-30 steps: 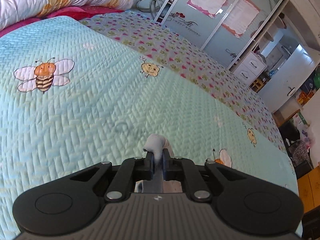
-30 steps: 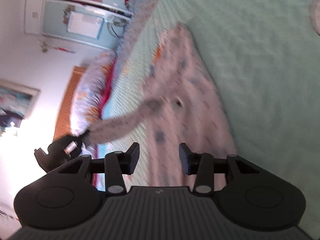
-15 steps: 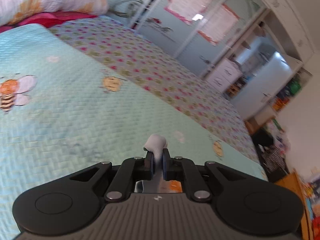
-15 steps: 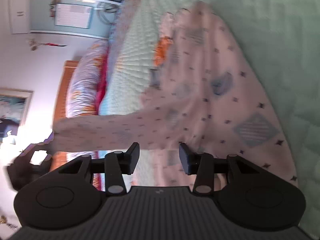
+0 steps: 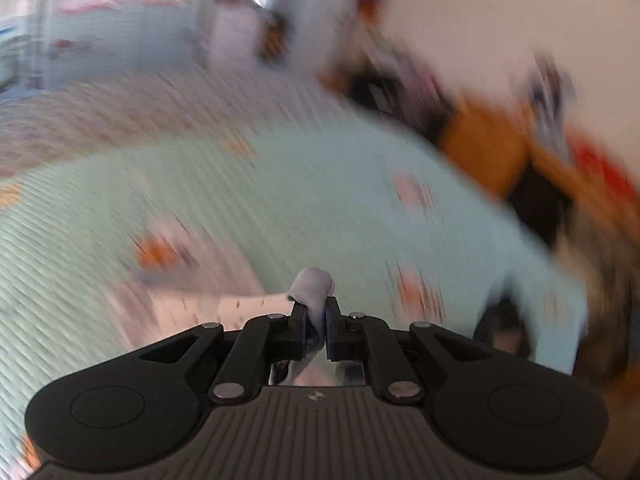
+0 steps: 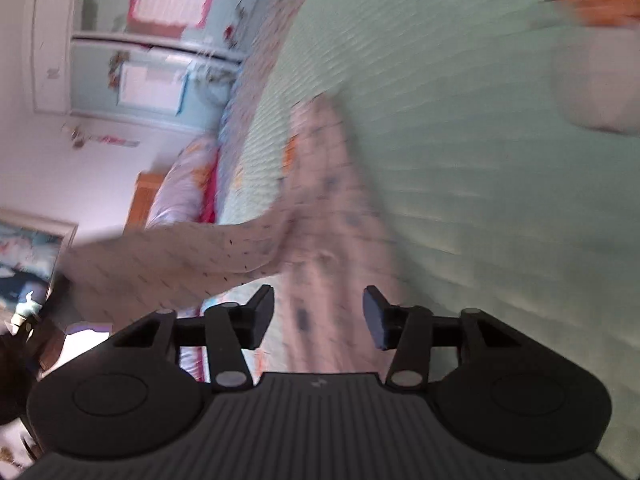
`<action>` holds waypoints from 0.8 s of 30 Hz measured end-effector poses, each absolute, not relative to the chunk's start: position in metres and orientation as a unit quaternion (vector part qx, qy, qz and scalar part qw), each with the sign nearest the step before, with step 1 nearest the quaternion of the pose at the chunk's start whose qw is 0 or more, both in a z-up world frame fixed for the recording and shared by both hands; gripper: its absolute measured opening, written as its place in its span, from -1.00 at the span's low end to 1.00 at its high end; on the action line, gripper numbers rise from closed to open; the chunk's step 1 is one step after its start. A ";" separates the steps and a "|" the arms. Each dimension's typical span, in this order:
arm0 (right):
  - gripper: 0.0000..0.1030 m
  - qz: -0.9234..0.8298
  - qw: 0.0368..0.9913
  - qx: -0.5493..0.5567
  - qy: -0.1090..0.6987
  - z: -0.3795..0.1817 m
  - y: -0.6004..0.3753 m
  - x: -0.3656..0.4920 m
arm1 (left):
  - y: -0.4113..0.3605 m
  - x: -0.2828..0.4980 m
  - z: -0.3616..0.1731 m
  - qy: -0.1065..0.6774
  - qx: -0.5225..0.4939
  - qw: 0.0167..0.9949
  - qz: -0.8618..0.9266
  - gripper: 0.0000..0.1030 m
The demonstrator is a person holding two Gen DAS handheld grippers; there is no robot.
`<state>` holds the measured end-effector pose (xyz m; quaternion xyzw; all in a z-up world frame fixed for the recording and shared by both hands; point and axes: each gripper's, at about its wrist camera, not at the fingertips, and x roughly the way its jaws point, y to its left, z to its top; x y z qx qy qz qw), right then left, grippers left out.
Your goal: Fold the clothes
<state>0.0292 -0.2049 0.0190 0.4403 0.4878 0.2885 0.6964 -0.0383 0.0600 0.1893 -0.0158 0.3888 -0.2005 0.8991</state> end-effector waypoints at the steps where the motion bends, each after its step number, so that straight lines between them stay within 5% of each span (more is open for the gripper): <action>1: 0.03 0.280 0.698 0.443 0.488 0.015 -0.219 0.016 | 0.040 -0.045 0.169 0.414 0.012 0.886 -0.210 -0.81; 3: 0.05 0.268 0.697 0.448 0.492 0.007 -0.241 -0.005 | 0.006 -0.058 0.129 0.447 0.074 0.867 -0.205 -0.78; 7: 0.05 0.265 0.693 0.455 0.493 -0.004 -0.263 -0.027 | -0.008 -0.076 0.084 0.486 0.042 0.853 -0.188 -0.78; 9: 0.06 0.271 0.698 0.449 0.489 -0.001 -0.266 -0.029 | 0.005 -0.085 0.085 0.482 -0.004 0.859 -0.176 -0.72; 13: 0.06 0.308 0.704 0.434 0.471 0.010 -0.261 -0.028 | 0.053 -0.108 0.098 0.447 -0.145 0.876 -0.112 -0.28; 24: 0.05 0.349 0.678 0.409 0.501 0.008 -0.236 -0.032 | 0.117 -0.119 0.071 0.442 -0.362 0.821 0.005 -0.25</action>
